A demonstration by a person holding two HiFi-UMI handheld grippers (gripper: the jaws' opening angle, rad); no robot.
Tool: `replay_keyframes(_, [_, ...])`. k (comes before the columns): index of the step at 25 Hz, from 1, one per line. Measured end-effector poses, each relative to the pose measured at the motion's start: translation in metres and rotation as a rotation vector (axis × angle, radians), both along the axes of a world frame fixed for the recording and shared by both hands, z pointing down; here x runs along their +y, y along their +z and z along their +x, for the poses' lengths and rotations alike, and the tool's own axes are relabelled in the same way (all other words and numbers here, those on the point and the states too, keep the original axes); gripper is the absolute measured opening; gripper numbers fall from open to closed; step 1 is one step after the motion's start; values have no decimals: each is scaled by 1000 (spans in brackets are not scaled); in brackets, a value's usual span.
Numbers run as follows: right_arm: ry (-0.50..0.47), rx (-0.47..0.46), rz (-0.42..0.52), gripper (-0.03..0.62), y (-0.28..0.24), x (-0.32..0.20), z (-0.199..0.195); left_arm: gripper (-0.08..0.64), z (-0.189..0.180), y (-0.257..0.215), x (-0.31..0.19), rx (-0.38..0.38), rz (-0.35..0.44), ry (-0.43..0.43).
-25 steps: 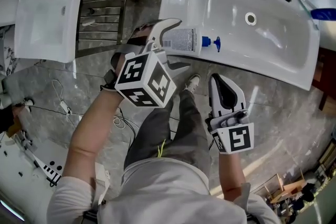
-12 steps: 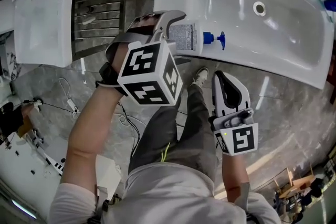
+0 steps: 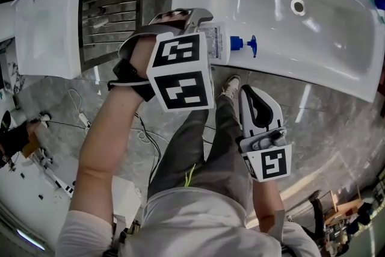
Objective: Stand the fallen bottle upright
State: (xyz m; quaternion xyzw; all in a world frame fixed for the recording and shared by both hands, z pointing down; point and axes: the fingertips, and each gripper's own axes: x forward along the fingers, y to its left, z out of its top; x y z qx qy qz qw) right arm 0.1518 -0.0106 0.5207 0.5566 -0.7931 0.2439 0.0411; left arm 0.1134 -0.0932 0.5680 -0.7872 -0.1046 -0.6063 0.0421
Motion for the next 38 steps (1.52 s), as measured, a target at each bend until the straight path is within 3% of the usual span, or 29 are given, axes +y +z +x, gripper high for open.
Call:
replay_keyframes(10, [-9,-4,-5,38,5,-2,-2,480,-7,20,2,-51,-36,11])
replay_keyframes(20, [-12,-1,-5,38,5,1,-6,480,-4,17,1,4,-57,-12])
replay_keyframes(25, [-15,7,1,38,-1,1,-7,480,4,0,-3,102,-51,-43])
replay_keyframes(38, [-55,34,14,38,-17,-2,-22,480,7,-47,-23,459,9,-167])
